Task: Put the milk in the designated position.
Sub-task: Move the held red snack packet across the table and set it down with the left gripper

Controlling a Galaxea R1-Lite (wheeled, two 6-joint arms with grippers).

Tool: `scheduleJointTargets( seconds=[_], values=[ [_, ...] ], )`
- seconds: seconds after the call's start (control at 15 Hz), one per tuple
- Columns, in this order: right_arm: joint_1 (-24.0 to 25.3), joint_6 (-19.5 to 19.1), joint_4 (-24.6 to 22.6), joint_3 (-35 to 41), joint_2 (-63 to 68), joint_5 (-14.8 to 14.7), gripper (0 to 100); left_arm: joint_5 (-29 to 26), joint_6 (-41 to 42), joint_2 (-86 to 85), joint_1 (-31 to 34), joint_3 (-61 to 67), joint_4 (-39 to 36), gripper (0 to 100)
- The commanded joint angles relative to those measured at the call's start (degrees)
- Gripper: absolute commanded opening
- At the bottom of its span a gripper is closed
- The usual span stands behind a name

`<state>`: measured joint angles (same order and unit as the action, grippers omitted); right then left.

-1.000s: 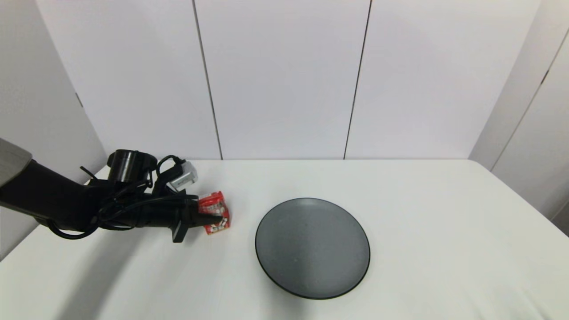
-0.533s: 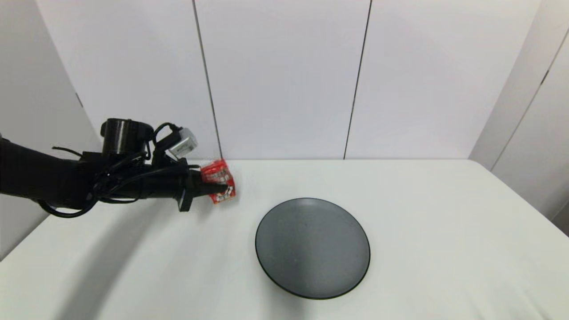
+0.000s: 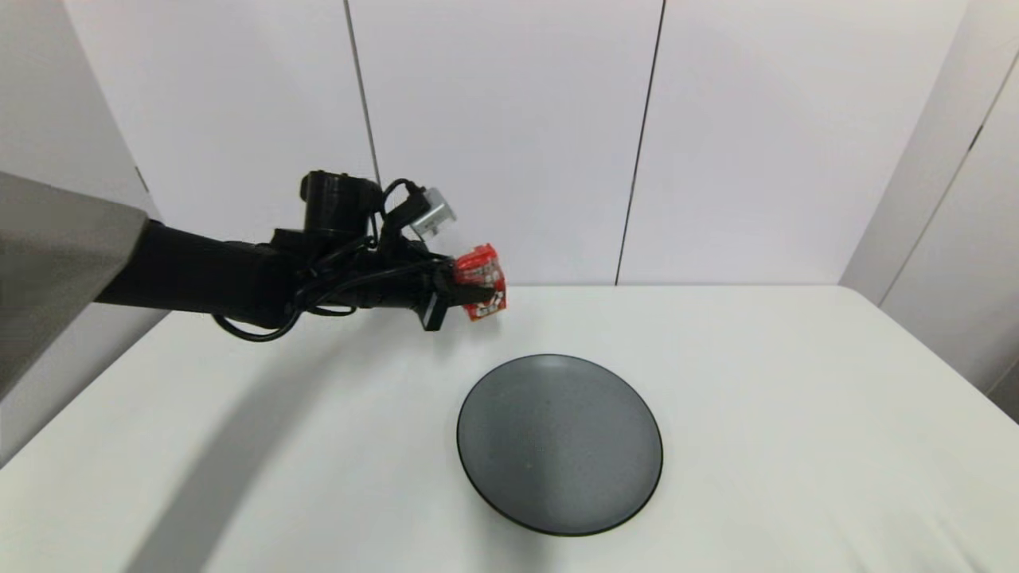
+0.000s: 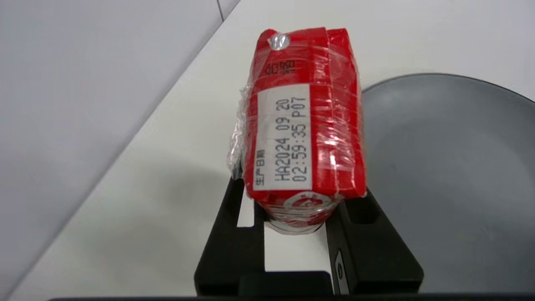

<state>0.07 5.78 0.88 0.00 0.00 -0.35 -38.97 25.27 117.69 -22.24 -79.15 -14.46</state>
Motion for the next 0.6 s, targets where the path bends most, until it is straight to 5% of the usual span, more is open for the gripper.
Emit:
scheduleJointTargets(
  seconds=[0.07,0.6],
  values=[
    [0.01,0.02,0.00,0.00,0.00,0.00,100,0.13,0.04,7.73,-3.60,-6.89,-0.13,0],
    [0.01,0.02,0.00,0.00,0.00,0.00,100,0.21,0.39,21.00,-5.63,-18.49,-0.13,0]
  ],
)
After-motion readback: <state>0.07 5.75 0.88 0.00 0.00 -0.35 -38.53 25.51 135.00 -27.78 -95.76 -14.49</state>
